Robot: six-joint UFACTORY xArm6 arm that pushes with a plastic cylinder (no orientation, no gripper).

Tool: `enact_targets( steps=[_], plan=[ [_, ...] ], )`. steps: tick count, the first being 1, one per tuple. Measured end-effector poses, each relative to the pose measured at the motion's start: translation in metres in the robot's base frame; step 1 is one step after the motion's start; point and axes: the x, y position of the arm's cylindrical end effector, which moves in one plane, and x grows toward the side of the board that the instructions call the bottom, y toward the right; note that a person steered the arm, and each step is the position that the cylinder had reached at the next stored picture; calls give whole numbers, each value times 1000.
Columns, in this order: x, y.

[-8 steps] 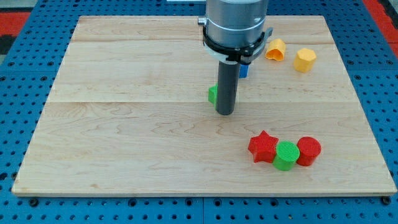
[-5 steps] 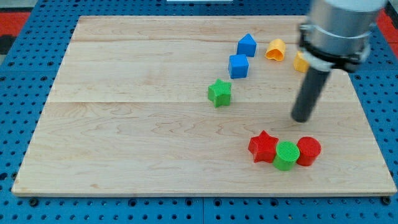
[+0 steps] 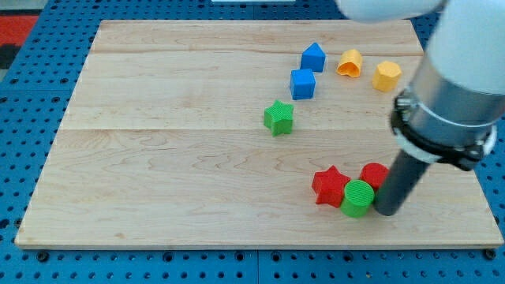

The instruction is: Slide the green circle towards the center left of the board

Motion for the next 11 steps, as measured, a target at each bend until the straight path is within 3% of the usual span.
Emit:
enact_targets(
  steps=[6, 7, 8, 11],
  plan=[
    [-41, -242],
    [-4, -259],
    [6, -290],
    [-80, -293]
  ],
)
